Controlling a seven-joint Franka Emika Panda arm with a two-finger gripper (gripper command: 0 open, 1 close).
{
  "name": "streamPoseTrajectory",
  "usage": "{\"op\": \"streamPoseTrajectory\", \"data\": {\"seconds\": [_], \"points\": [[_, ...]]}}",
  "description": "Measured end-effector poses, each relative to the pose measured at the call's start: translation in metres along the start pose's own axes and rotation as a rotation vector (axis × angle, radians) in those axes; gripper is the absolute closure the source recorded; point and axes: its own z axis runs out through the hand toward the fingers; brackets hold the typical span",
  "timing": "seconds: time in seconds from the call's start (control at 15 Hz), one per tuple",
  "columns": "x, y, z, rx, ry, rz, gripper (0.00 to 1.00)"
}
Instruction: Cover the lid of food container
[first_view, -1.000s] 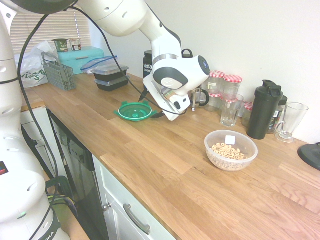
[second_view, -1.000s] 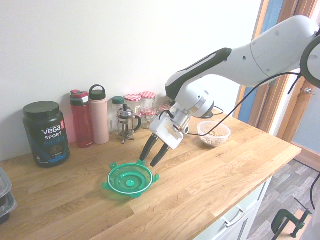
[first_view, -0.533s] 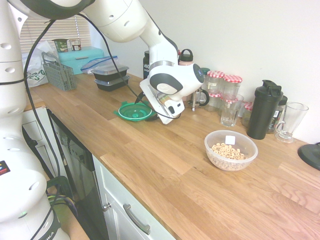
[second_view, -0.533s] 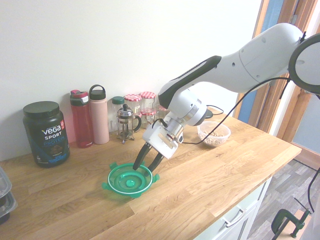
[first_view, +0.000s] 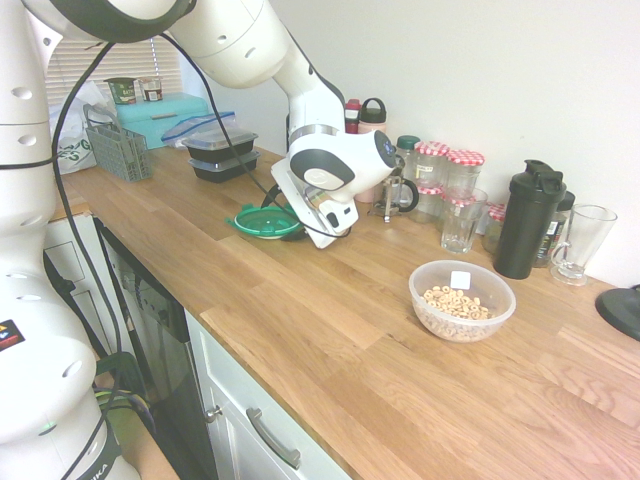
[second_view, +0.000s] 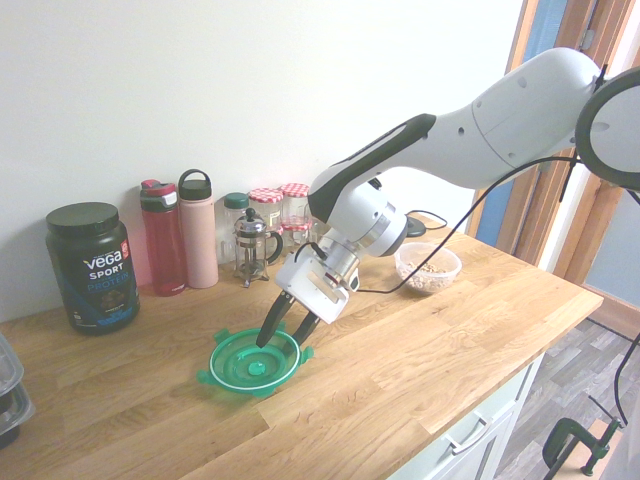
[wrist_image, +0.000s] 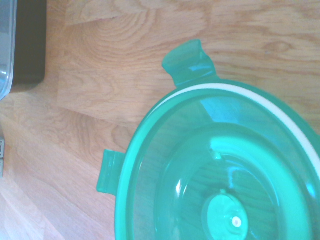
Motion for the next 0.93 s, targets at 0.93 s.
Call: {"op": "streamPoseTrajectory", "data": {"seconds": [0.93], "points": [[0.0009,0.0083,0.0094,-0.003,0.011,0.010,1.00]]}}
